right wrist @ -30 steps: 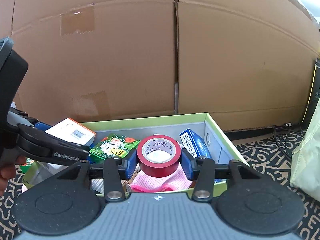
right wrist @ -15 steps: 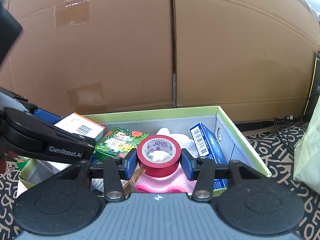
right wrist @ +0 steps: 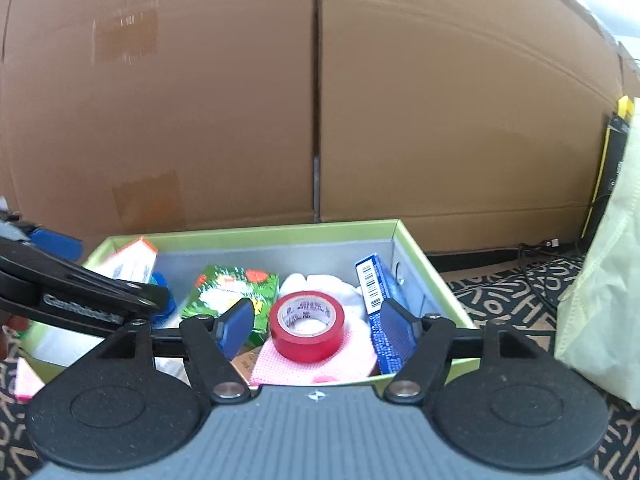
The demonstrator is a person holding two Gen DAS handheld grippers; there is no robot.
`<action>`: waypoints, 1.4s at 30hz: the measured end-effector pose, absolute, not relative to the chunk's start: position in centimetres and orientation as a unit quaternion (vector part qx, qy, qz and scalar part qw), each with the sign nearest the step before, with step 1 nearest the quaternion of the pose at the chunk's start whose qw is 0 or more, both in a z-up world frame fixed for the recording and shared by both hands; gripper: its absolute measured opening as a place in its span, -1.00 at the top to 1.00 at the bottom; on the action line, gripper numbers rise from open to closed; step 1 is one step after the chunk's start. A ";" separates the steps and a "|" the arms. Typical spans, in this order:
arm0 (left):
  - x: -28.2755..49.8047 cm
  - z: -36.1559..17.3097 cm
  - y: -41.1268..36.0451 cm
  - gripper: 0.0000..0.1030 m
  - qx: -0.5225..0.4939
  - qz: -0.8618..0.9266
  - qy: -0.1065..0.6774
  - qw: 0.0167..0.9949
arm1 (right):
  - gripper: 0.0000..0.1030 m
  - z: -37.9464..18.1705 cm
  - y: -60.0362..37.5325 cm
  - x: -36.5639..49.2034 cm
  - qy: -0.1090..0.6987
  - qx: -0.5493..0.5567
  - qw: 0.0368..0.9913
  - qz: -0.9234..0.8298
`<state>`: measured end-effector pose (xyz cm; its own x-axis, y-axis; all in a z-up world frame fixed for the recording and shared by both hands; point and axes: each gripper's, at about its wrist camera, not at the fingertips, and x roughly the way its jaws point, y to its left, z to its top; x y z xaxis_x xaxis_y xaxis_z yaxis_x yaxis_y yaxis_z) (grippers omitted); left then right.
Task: Organize objects
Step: 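Open both tools in the green box and withdraw them, then grasp the steel wool scrubber with the left tool while the right grasps the white-pink glove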
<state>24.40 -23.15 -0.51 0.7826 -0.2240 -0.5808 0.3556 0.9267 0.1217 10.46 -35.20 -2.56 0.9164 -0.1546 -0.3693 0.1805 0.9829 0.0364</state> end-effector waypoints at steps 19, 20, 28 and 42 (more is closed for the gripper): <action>8.7 -3.8 0.0 -1.00 -0.064 -0.045 0.321 0.944 | -0.70 -6.0 -21.0 0.2 0.214 0.055 0.970 0.097; 8.4 -4.0 0.9 -1.00 -0.070 -0.037 0.321 0.944 | -0.70 -6.3 -20.0 0.3 0.223 0.055 0.967 0.110; 8.0 -4.2 7.1 -1.00 -0.087 0.008 0.319 0.944 | -0.60 -6.9 -13.0 3.5 0.241 -0.011 0.958 0.153; 19.0 -3.5 9.6 -1.00 -0.047 0.019 0.304 0.951 | -0.52 -7.8 -10.2 13.3 0.255 -0.071 0.964 0.029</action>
<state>18.98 9.56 -3.48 0.8145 0.0076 -0.5801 -0.0641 0.9950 -0.0771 13.35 -10.22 -7.81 0.8678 0.0193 -0.4965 -0.0918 0.9883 -0.1220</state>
